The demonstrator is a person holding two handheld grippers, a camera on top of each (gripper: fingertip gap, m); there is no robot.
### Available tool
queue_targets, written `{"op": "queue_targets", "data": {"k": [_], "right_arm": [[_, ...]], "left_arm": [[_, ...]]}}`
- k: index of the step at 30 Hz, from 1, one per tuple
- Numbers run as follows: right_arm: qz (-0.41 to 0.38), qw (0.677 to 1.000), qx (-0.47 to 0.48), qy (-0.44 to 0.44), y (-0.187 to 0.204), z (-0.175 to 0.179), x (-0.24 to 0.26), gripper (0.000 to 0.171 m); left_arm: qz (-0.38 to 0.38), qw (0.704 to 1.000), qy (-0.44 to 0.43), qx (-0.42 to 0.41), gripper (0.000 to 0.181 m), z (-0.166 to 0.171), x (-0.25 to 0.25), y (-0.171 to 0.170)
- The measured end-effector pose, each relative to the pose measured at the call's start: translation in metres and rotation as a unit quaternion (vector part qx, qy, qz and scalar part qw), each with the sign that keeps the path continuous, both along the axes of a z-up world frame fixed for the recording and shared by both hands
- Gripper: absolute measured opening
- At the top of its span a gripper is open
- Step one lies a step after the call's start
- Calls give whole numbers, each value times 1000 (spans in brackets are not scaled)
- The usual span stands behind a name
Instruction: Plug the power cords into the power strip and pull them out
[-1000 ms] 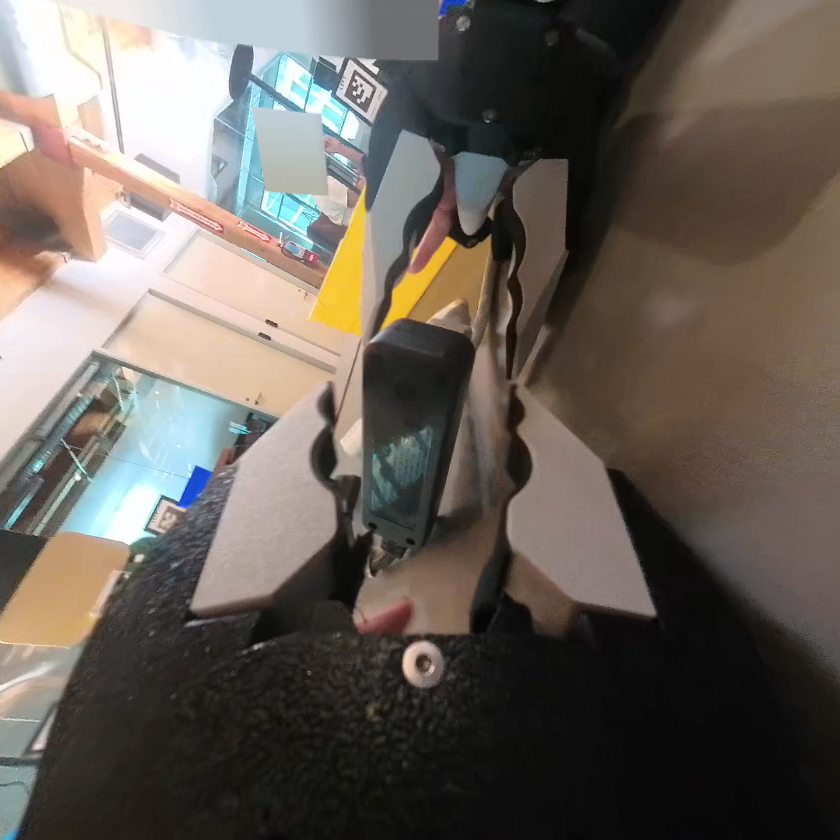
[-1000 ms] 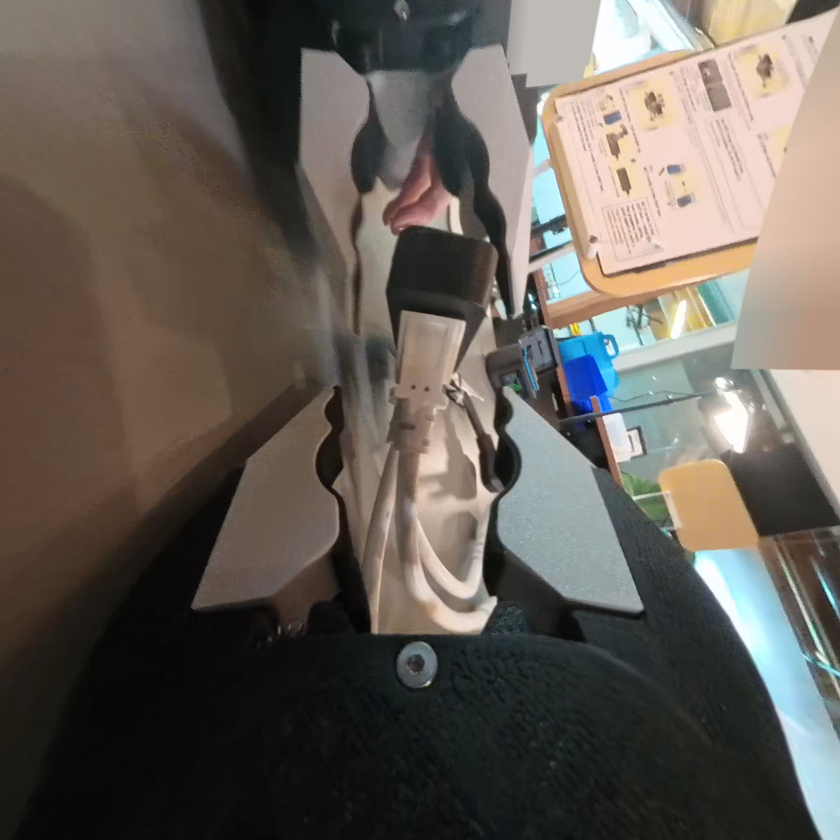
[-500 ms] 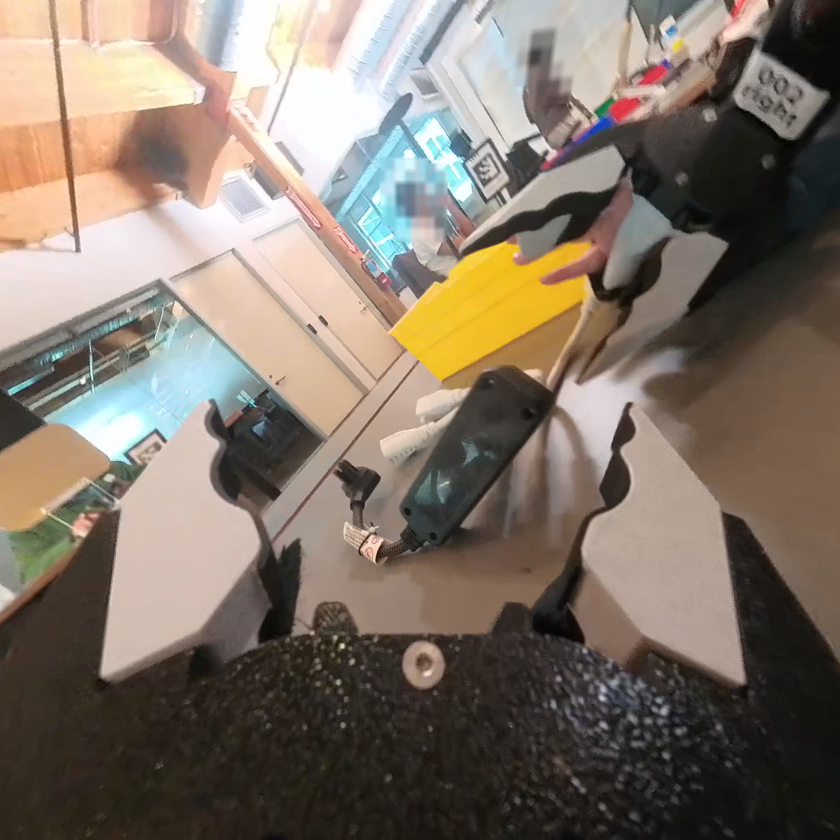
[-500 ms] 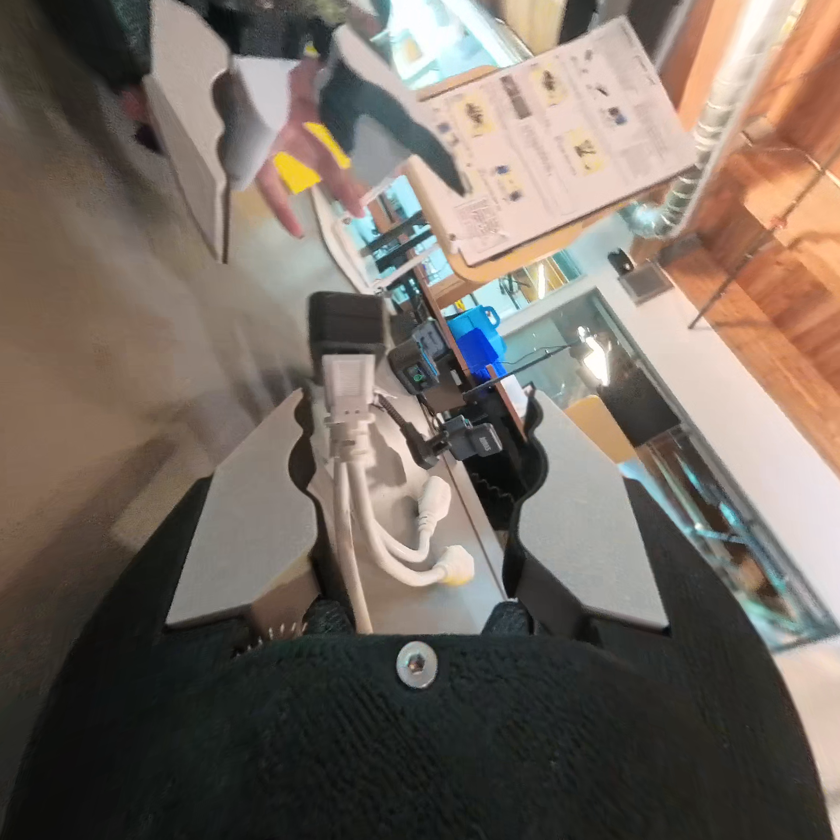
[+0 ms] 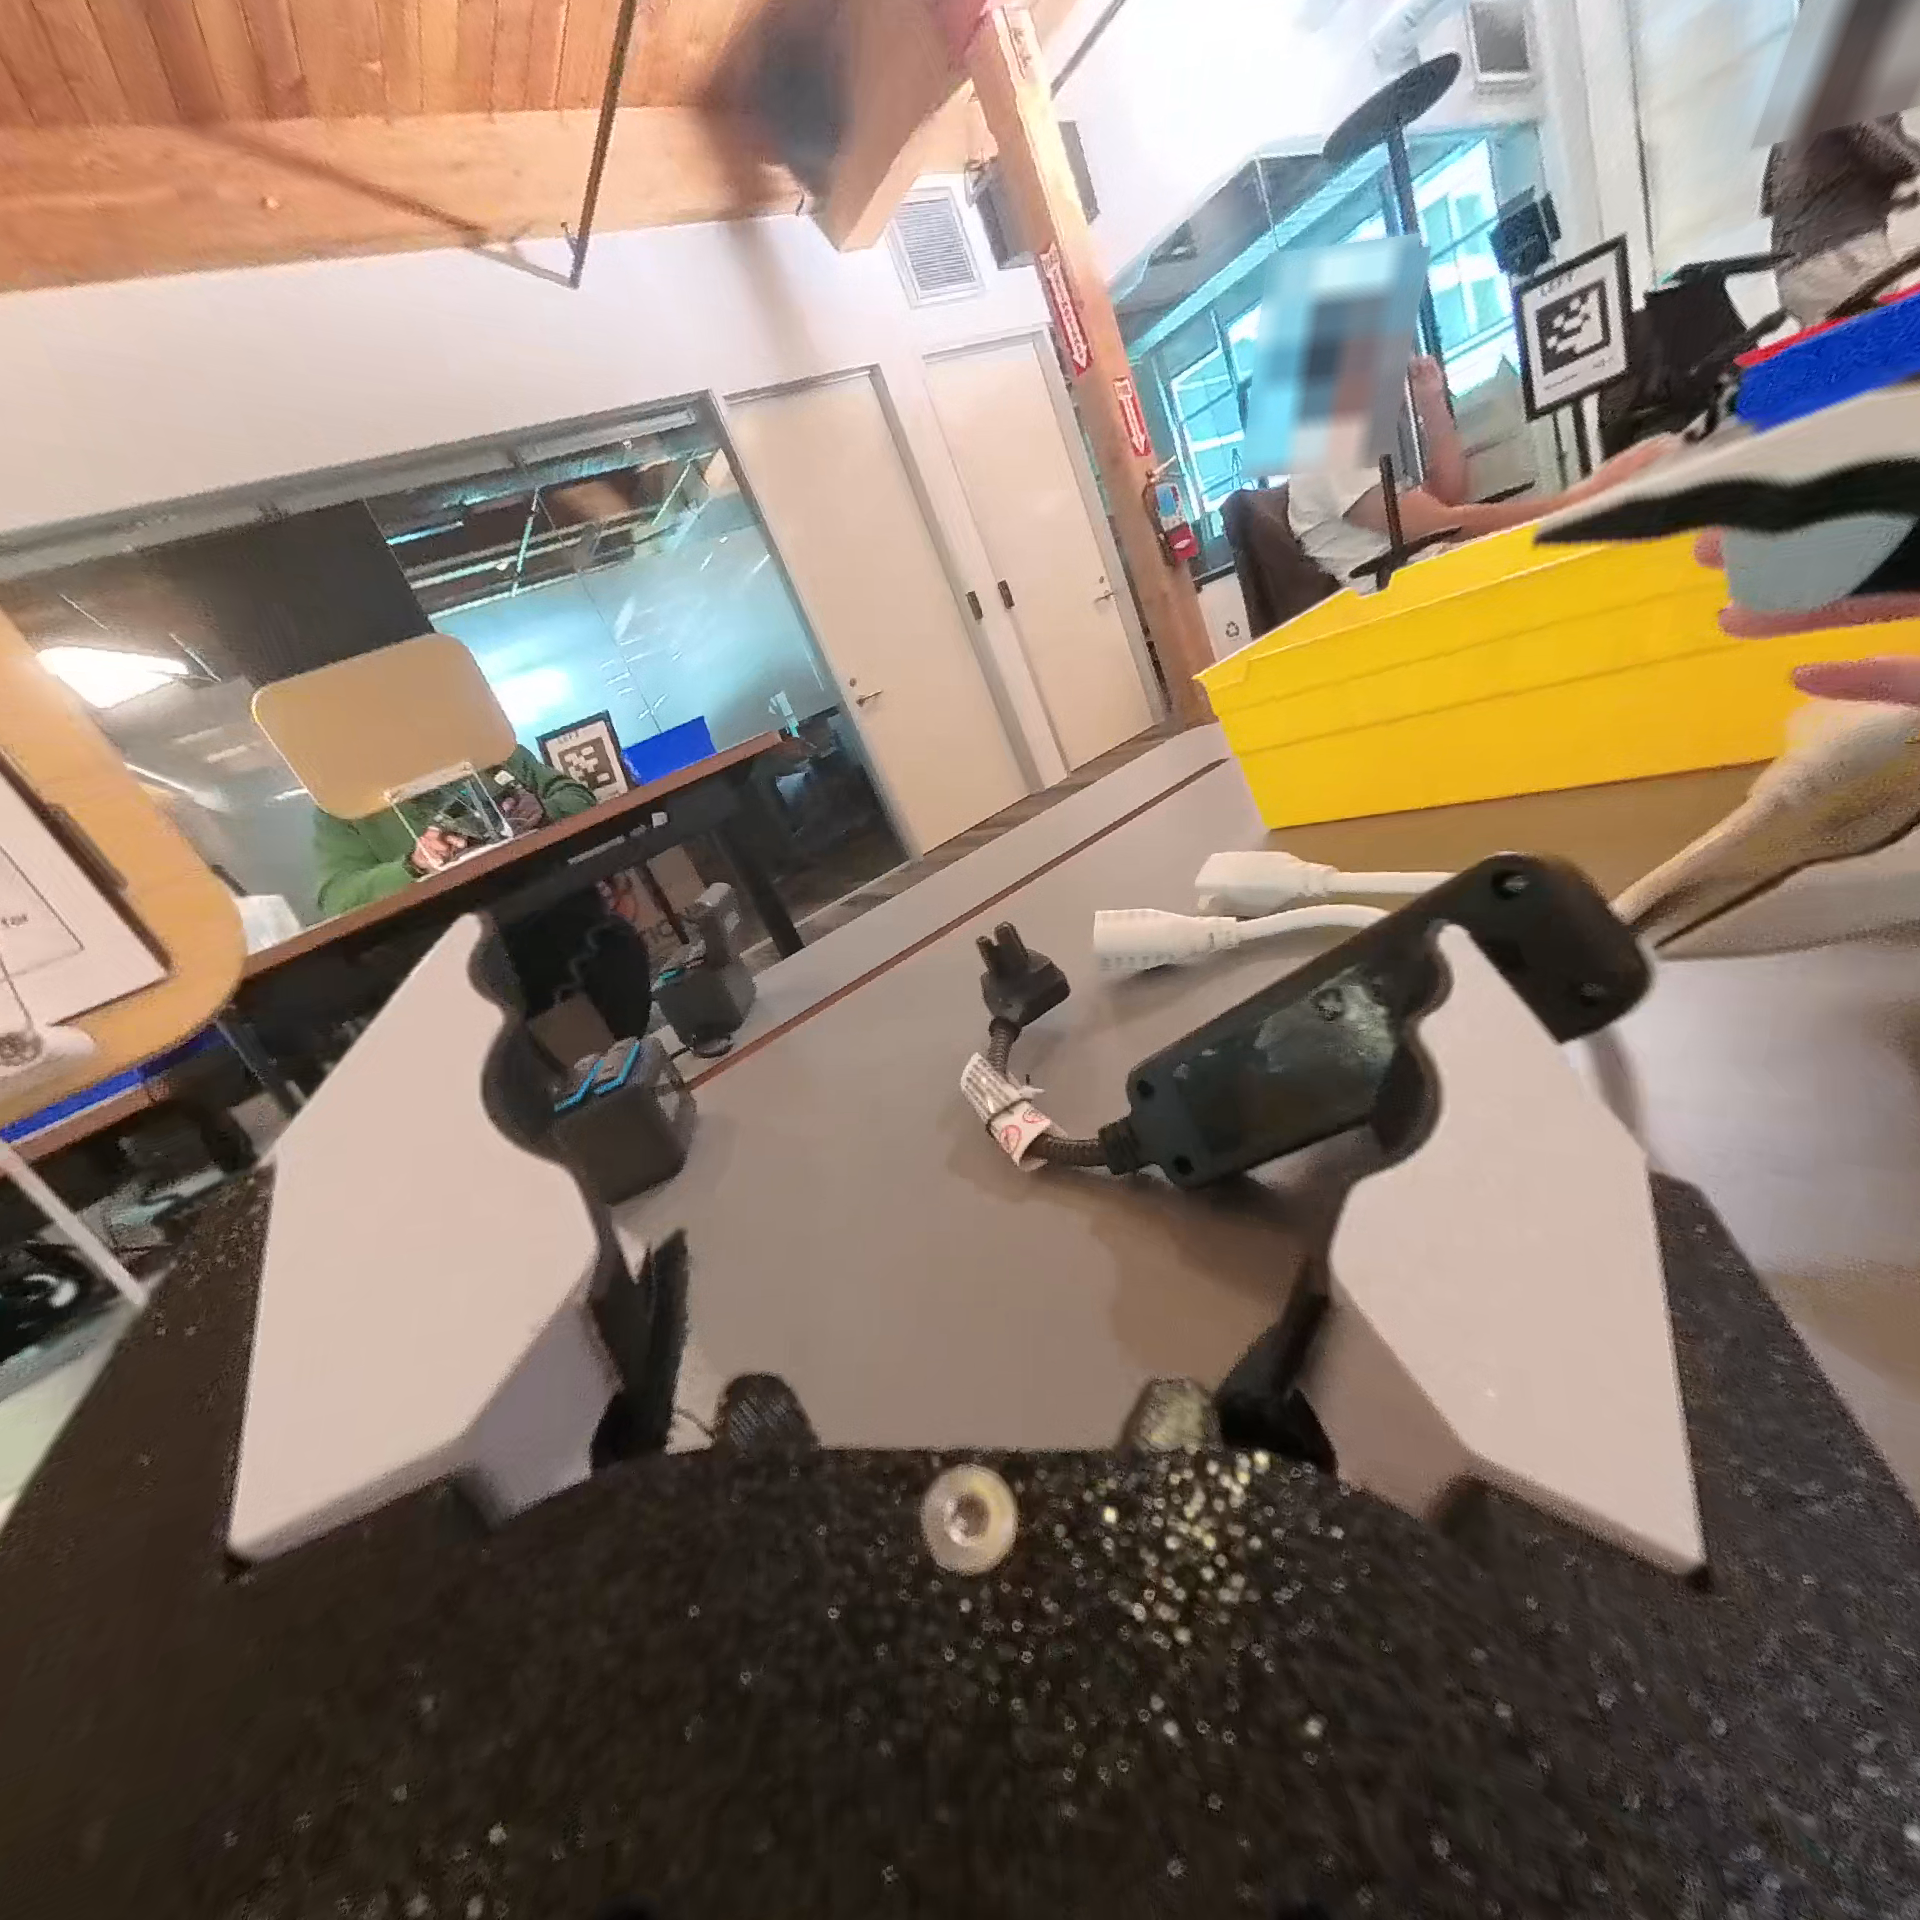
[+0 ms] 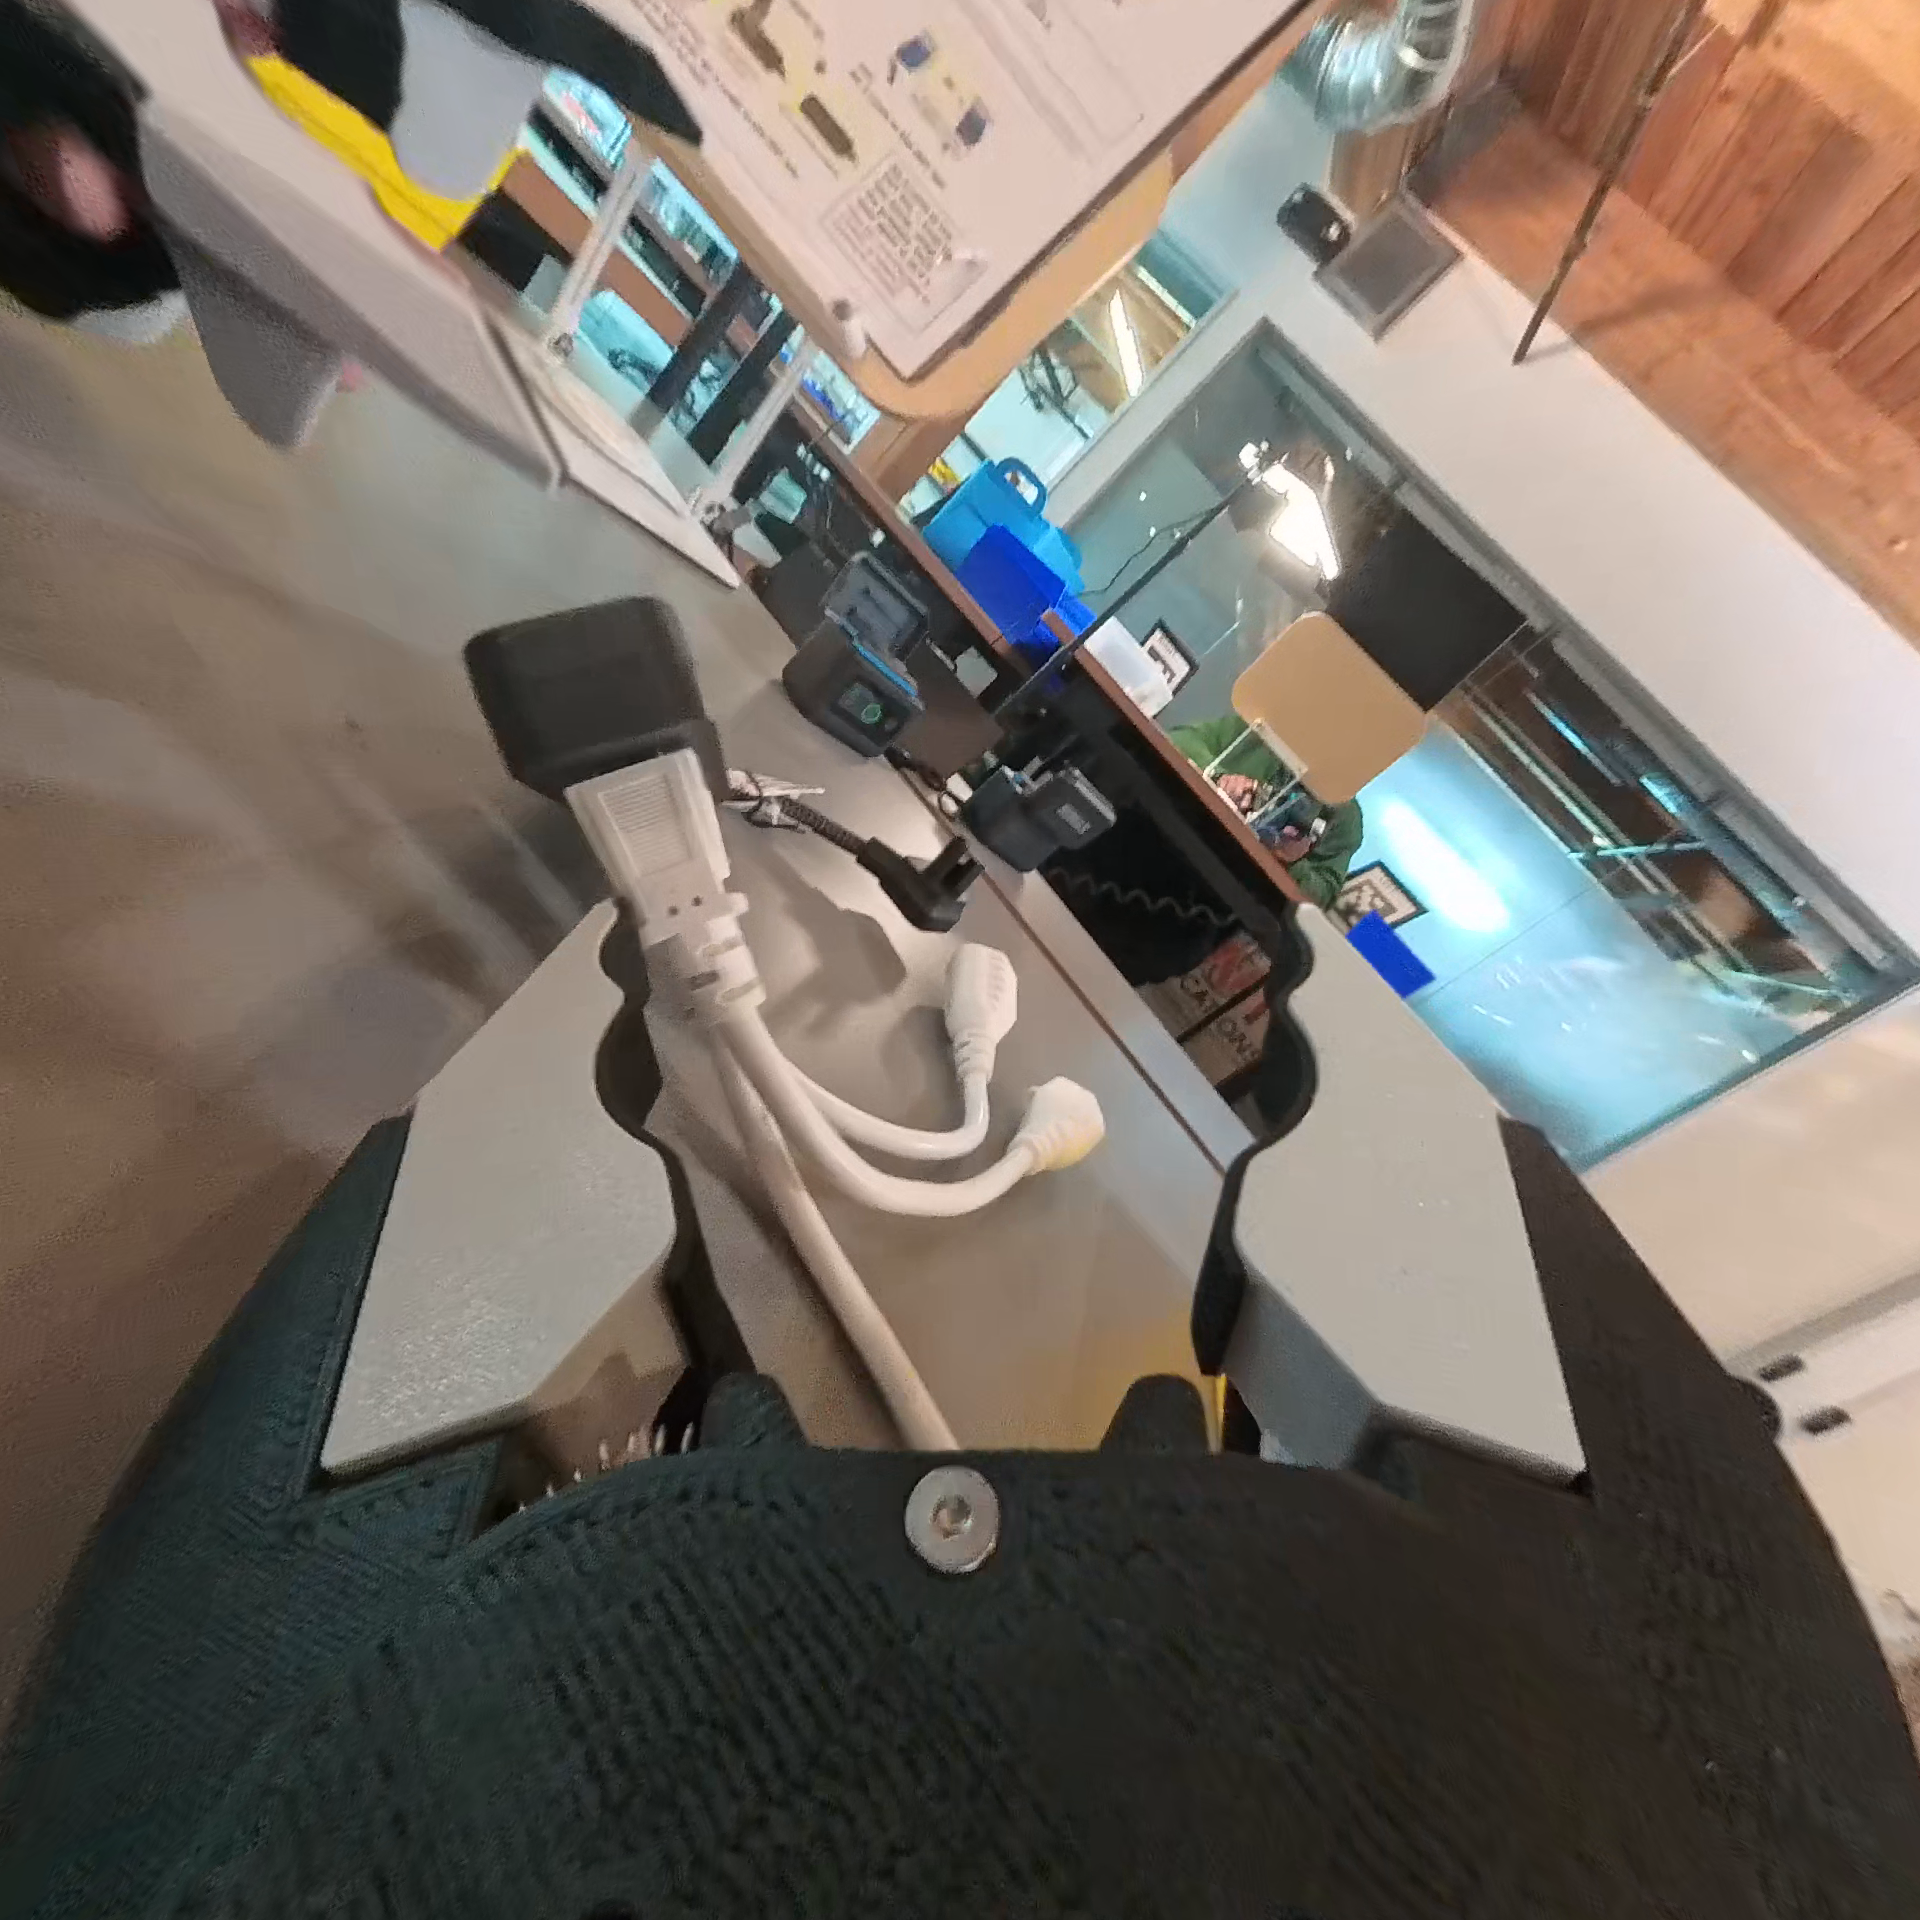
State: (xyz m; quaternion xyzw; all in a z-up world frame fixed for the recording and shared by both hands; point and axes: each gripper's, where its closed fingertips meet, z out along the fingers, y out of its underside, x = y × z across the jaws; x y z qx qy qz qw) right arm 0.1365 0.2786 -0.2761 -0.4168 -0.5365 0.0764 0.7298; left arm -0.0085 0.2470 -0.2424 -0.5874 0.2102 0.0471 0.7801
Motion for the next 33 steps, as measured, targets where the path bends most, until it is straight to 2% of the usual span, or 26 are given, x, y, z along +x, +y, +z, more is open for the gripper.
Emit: {"op": "queue_targets", "data": {"k": [5,8,10,14,17,19,23,24,28,33], "right_arm": [[-38,999,11,-21,0,-5,9,104],[-72,995,31,-62,12,-14,12,87],[-53,995,28,-76,10,-19,6,74],[-44,997,12,-59,10,-16,6,75],[-54,997,4,-50,13,-13,10,71],[-78,996,7,-37,19,-8,16,61],[-122,992,-4,-8,31,1,30,37],[-124,992,-10,4,32,3,33,29],[-126,991,-39,36,36,7,39,24],[-94,991,-84,47,30,5,36,7]], "left_arm": [[-29,999,-1,-14,152,-4,17,-18],[-26,998,18,-54,140,-17,22,-12],[-40,995,18,-94,135,-27,27,-4],[-48,992,16,-118,113,-32,32,0],[-61,991,34,-116,84,-34,37,-5],[-71,988,54,-123,41,-39,42,-7],[-80,985,78,-130,4,-44,47,-9],[-78,985,78,-131,0,-44,47,-9],[-78,986,71,-132,0,-43,45,-9],[-77,986,68,-131,0,-42,44,-8]]}}
